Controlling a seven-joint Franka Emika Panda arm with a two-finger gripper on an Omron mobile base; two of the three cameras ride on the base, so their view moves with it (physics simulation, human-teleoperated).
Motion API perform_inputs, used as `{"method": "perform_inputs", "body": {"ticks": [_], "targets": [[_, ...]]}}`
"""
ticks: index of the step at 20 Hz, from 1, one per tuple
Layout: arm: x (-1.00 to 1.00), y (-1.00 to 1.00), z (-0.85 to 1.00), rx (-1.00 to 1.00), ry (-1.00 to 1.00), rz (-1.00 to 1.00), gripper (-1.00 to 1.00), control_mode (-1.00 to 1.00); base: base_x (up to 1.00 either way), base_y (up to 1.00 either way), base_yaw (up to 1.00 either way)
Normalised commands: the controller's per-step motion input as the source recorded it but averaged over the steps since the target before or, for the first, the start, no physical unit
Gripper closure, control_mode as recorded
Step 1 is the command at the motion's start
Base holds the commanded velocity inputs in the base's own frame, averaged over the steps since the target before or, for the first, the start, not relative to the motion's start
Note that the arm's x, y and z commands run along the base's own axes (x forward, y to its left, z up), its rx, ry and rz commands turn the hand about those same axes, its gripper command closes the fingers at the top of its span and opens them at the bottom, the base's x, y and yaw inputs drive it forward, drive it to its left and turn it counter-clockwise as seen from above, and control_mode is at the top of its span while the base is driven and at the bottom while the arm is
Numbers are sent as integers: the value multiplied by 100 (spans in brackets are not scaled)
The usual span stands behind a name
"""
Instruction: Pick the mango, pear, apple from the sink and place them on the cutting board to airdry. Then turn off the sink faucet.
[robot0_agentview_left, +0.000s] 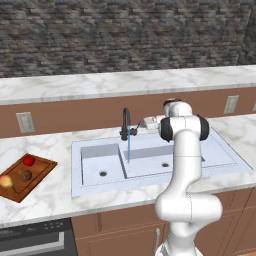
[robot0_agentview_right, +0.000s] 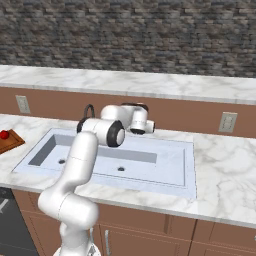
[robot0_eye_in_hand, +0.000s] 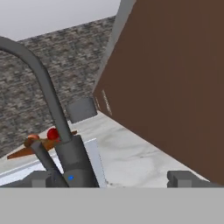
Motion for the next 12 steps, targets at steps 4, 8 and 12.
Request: {"method": "perform_inputs", "body": {"ticks": [4, 8, 12], "targets": [[41, 12, -16, 0, 0, 0, -100, -100, 0, 0, 0], [35, 23, -8, 0, 0, 0, -100, -100, 0, 0, 0], [29, 38, -9, 0, 0, 0, -100, -100, 0, 0, 0]]}}
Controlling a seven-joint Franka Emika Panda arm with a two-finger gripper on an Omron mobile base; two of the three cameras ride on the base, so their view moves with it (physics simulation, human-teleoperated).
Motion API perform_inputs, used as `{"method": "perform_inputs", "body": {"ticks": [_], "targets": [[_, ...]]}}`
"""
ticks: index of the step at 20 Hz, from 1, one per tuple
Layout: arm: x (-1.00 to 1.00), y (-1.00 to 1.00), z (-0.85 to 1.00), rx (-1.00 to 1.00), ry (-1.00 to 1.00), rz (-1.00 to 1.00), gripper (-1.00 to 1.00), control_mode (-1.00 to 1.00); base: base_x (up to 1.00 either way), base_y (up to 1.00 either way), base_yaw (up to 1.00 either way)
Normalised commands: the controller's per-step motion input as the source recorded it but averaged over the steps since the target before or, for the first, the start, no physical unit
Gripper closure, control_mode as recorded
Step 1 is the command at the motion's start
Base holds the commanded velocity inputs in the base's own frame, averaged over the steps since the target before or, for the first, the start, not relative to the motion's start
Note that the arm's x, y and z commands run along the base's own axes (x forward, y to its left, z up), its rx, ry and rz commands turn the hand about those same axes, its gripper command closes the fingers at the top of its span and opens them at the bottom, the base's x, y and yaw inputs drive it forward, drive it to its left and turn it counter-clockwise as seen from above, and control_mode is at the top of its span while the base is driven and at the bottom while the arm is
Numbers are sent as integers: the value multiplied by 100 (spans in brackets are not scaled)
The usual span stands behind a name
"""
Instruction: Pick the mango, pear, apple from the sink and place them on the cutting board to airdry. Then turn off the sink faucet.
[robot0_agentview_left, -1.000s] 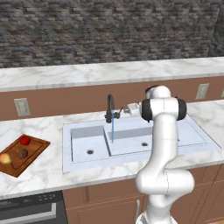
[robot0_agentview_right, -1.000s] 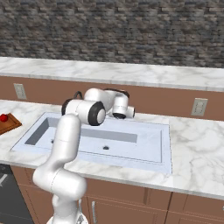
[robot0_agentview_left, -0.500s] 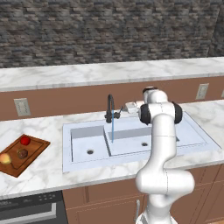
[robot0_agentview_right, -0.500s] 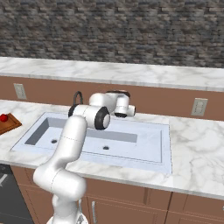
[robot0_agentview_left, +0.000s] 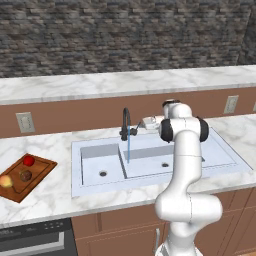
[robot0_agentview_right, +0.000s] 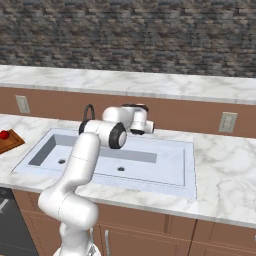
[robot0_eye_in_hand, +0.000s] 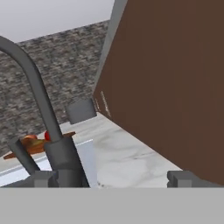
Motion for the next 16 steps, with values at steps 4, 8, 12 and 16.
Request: {"method": "perform_inputs", "body": {"ticks": [4, 8, 12, 16], "targets": [[20, 63, -7, -1, 0, 0, -100, -100, 0, 0, 0], [29, 81, 0, -1, 0, 0, -100, -100, 0, 0, 0], [21, 99, 5, -4, 0, 5, -100, -100, 0, 0, 0], [26, 100, 34, -4, 0, 15, -100, -100, 0, 0, 0]]}}
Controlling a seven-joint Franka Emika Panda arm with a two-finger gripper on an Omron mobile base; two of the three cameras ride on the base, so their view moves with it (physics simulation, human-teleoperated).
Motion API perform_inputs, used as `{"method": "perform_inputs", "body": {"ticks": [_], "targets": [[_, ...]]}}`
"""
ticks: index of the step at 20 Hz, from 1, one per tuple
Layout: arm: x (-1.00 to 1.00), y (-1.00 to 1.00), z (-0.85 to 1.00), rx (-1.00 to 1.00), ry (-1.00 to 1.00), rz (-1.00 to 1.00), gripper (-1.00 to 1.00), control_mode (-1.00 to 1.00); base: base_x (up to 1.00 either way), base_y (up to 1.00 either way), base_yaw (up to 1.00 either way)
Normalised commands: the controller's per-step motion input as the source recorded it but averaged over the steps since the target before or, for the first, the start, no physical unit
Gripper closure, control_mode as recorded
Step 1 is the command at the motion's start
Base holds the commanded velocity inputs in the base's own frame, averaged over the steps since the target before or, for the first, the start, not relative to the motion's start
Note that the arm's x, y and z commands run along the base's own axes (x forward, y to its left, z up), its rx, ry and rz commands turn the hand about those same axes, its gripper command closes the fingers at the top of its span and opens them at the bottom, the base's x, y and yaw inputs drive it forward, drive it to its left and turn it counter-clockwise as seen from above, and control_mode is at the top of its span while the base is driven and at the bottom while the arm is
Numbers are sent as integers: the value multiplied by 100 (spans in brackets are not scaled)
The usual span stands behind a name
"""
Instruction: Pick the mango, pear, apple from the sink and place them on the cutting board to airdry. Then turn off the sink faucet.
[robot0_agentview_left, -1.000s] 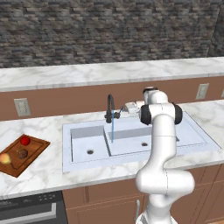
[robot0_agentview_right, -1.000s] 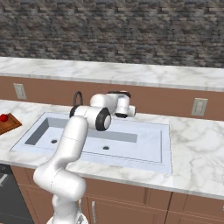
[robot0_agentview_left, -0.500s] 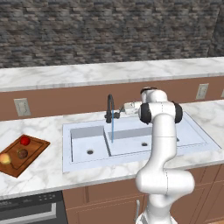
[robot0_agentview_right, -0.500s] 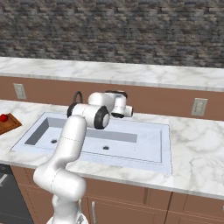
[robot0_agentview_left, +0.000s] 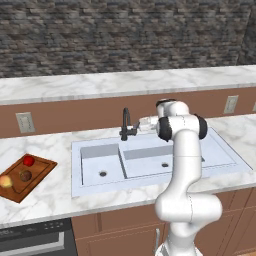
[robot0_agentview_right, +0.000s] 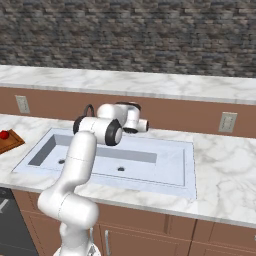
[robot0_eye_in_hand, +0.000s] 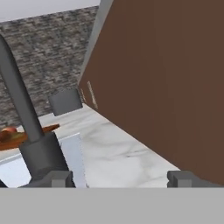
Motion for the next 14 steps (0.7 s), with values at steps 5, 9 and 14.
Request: {"method": "perform_inputs", "body": {"ticks": [5, 9, 14], "targets": [[31, 100, 41, -1, 0, 22, -100, -100, 0, 0, 0], [31, 100, 40, -2, -1, 20, -100, -100, 0, 0, 0], [28, 100, 32, -6, -3, 16, -100, -100, 0, 0, 0]]}}
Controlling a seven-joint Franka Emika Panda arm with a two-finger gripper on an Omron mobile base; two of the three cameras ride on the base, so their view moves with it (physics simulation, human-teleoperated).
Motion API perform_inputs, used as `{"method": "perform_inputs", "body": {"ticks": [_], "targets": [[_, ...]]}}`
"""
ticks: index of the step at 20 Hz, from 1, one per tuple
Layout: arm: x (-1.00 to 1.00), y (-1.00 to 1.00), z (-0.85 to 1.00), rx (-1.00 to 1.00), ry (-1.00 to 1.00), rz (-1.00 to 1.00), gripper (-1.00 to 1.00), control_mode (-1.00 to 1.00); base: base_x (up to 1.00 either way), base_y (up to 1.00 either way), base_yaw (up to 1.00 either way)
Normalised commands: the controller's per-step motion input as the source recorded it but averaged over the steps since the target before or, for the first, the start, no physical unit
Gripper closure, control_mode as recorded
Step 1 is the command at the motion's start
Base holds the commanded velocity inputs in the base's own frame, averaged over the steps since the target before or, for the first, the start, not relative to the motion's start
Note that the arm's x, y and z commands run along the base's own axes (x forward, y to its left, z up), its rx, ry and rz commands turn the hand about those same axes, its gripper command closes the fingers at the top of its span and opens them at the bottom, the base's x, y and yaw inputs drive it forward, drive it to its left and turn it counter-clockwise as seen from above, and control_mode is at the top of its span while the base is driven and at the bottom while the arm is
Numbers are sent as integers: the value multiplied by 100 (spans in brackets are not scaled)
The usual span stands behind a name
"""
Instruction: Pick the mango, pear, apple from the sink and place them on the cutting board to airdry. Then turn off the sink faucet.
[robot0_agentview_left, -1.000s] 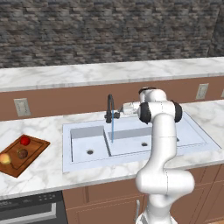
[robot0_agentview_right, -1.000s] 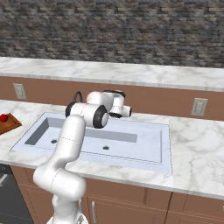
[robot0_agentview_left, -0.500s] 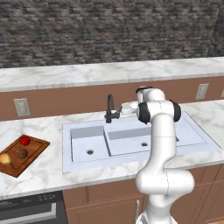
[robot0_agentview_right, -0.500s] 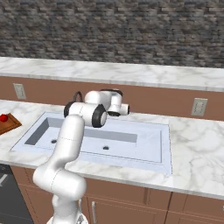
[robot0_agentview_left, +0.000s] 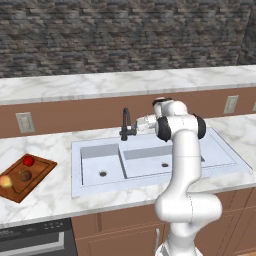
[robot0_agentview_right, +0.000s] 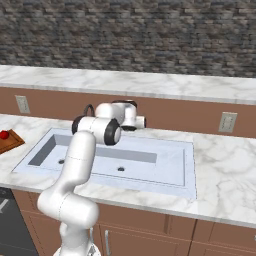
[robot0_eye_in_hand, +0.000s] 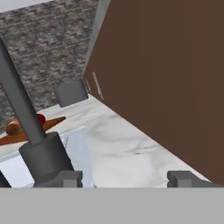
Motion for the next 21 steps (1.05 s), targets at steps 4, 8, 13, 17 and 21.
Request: {"method": "perform_inputs", "body": {"ticks": [4, 8, 13, 17, 21], "targets": [[22, 100, 24, -9, -3, 14, -100, -100, 0, 0, 0], [10, 100, 15, -11, -4, 13, -100, -100, 0, 0, 0], [5, 100, 8, -13, -3, 12, -100, -100, 0, 0, 0], [0, 99, 1, -12, -4, 11, -100, -100, 0, 0, 0], [0, 66, 0, -11, -8, 6, -100, -100, 0, 0, 0]]}}
